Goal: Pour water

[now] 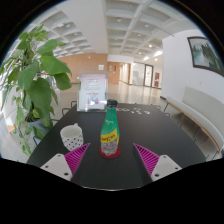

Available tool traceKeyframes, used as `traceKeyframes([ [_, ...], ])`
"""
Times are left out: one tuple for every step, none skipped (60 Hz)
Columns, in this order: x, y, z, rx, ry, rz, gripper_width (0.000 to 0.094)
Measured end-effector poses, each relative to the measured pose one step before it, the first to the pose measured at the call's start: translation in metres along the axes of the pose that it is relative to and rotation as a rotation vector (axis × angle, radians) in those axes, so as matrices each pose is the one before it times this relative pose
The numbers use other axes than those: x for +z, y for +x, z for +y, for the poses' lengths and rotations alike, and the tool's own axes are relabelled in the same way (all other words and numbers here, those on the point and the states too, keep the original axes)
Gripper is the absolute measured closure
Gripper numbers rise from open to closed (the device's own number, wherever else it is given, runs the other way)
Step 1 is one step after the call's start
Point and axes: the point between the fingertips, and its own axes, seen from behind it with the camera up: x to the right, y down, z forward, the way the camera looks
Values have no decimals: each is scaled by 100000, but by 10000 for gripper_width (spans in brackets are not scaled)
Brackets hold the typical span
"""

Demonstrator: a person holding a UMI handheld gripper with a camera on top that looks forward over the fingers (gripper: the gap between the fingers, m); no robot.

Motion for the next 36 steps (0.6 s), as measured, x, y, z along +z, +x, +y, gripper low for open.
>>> traceKeyframes([
  [-890, -17, 91, 271, 127, 396, 81],
  [-571, 0, 14, 261, 215, 342, 79],
  [-612, 15, 24, 214, 251, 318, 79],
  [-611, 13, 25, 187, 252, 194, 80],
  [-618, -8, 68, 77, 164, 65, 76],
  [-585, -42, 94, -89, 40, 28, 76],
  [-549, 9, 110, -159, -21, 100, 77],
  [-527, -2, 140, -23, -91, 196, 76],
  [-371, -11, 111, 120, -244, 69, 79],
  [-527, -58, 174, -50, -273, -19, 79],
  [-343, -69, 138, -233, -228, -209, 77],
  [-358, -72, 159, -368, -159, -133, 78],
  [-360, 19, 148, -337, -189, 65, 79],
  [-347, -20, 130, -213, -179, 59, 78],
  [-322, -10, 112, -129, -128, -27, 79],
  [-292, -39, 91, -237, -64, -141, 78],
  [-305, -14, 44, -251, 19, -142, 79],
  [-253, 41, 94, -125, -35, -98, 79],
  [-314, 2, 72, -28, -126, -15, 80],
  [-293, -5, 73, -39, -107, -14, 79],
  [-114, -51, 14, -161, 97, -85, 79],
  [-193, -6, -19, -253, 151, -63, 77],
  [-142, -12, 0, -303, 93, 36, 78],
  [-133, 21, 13, -214, -167, -4, 78],
  [-132, -10, -45, 53, -79, -139, 81],
  [-104, -13, -60, 198, 123, -193, 80],
  [-122, 11, -86, 143, 293, -100, 79],
  [-110, 32, -53, 48, 285, 24, 78],
  [-67, 67, 29, -87, 220, 31, 77],
  [-102, -22, -23, -192, -3, 20, 75],
  [-92, -50, -19, -288, -16, -80, 80],
  [-45, -50, -10, -384, -90, -195, 77],
  [-35, -81, -2, -405, -110, -328, 78],
  [-3, -110, 23, -213, -11, -436, 77],
  [-2, -121, 9, -23, 52, -438, 78],
  [-17, -64, 17, 117, -10, -345, 79],
])
